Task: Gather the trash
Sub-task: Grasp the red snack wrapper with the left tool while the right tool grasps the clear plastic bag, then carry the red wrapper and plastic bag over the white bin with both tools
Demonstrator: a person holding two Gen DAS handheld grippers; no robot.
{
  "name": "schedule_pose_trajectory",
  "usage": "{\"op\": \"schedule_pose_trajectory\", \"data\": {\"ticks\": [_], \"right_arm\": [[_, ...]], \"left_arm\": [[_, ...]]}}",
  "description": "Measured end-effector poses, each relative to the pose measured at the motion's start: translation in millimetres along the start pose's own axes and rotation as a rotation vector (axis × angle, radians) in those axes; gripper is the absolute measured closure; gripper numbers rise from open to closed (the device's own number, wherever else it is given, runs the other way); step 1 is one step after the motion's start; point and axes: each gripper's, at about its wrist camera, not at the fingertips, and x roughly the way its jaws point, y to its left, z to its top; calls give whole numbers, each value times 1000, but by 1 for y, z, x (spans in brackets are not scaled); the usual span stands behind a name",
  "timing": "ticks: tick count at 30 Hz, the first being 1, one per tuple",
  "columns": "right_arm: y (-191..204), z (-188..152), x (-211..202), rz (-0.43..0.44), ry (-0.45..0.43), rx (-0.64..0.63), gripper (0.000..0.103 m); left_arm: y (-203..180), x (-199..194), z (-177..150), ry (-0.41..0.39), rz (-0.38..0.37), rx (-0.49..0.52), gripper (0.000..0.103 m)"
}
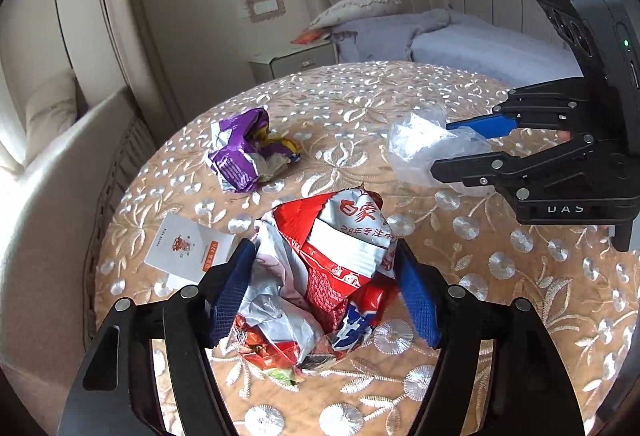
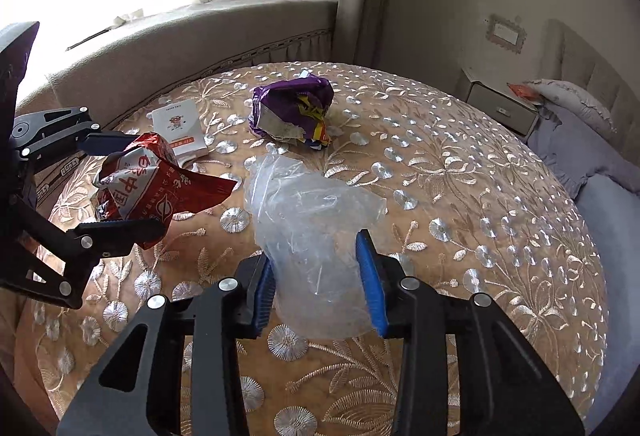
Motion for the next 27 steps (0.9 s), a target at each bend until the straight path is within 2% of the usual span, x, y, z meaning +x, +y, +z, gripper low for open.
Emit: {"op": "schedule_pose_trajectory", "data": {"ticks": [8,14,18,27], "right_arm": [[8,-59,-110,-63,-77,62,63],[13,-113,-181,-157,-94,126,63],[12,-148,-215,-212,-83,167,63],[-1,-225,-267,-311,-79,282,63]], "left_arm": [[-76,-61,6,-100,-62,73,35],[-145,-91,5,-140,-168,137,35],[-191,-102,0,-150,-238,200,35],[-275,-116,-14,-160,-346,350,35]]}}
